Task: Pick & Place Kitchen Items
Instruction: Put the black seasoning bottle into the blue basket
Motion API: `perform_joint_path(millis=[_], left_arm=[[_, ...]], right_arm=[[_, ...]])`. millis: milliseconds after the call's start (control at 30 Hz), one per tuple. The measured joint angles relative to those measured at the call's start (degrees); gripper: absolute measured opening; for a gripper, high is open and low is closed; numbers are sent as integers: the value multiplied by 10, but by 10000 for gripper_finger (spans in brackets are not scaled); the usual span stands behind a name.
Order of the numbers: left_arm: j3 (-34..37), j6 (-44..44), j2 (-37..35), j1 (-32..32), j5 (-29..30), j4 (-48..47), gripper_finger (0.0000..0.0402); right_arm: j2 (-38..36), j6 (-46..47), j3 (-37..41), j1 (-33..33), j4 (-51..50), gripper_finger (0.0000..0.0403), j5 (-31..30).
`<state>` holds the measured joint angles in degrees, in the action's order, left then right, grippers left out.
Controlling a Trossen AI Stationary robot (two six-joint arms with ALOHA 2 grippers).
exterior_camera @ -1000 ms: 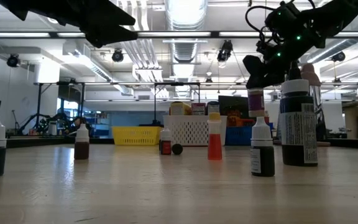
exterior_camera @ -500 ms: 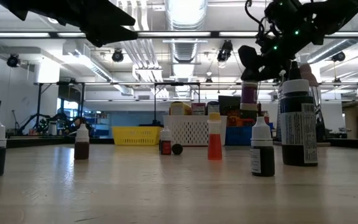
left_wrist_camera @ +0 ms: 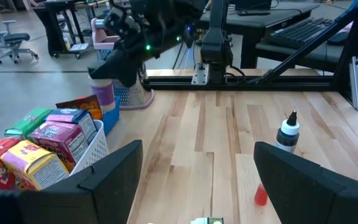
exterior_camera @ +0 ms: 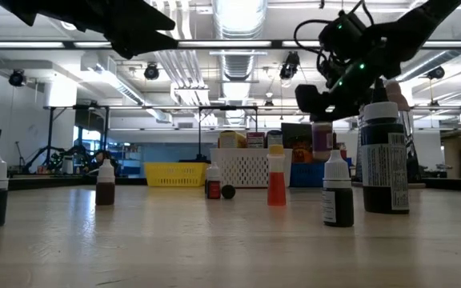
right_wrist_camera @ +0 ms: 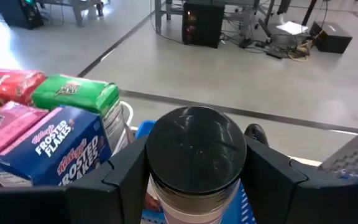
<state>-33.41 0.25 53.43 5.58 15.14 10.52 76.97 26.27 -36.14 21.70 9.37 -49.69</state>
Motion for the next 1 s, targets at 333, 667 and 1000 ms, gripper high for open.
perform_joint_path(millis=[333,667,1000], left_arm=[[0,10,0,0,0,0,312],[7,11,0,0,0,0,312],[9,9,0,0,0,0,312]], right_arm=[[23,-6,-6,18,16,205,-6],[36,-8,-6,58,17,206,2],[70,9,-6,69,19,206,22]])
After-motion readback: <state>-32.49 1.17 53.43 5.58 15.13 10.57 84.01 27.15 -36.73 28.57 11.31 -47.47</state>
